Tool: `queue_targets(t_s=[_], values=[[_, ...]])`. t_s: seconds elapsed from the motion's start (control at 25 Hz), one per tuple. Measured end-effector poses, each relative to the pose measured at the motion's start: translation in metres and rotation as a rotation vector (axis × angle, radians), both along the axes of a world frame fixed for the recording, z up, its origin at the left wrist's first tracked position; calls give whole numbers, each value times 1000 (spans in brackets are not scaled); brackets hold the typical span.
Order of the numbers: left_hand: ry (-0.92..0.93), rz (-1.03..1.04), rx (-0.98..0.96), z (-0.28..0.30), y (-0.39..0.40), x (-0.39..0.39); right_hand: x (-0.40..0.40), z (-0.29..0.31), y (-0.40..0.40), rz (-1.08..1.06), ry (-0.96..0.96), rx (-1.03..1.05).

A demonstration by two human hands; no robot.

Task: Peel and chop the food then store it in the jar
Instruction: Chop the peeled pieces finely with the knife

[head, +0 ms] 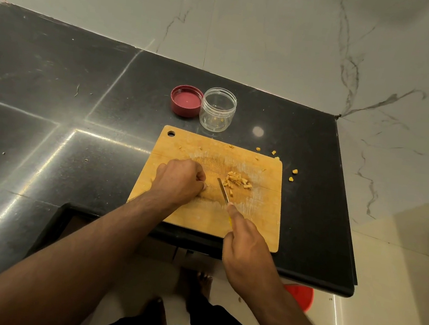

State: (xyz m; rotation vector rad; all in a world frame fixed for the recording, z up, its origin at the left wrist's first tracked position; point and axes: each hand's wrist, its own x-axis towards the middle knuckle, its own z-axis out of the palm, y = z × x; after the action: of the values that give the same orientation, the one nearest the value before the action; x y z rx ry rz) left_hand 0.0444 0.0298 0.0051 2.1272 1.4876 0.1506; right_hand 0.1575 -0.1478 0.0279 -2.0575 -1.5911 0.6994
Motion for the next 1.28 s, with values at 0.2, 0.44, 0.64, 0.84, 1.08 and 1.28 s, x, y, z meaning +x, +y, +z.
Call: queue_targets(t_s=[0.2,0.44,0.64,0.84,1.08,1.28], values=[[-22,14,3,-1,-1,-3,-5,-1,12,48,26,-37],[-31,55,-32,1,-1,0,-6,-5,20,74,-15,-69],[-42,89,-63,2,1,0,-6,-8,29,79,-15,-94],[-36,94,-52,0,2,-1,-8,-8,7,63,3,-70],[3,71,-50,0,4,-2,2,0,2,-36,5,23],[-9,64,-27,2,2,-5,-1,-1,10,13,46,-21]])
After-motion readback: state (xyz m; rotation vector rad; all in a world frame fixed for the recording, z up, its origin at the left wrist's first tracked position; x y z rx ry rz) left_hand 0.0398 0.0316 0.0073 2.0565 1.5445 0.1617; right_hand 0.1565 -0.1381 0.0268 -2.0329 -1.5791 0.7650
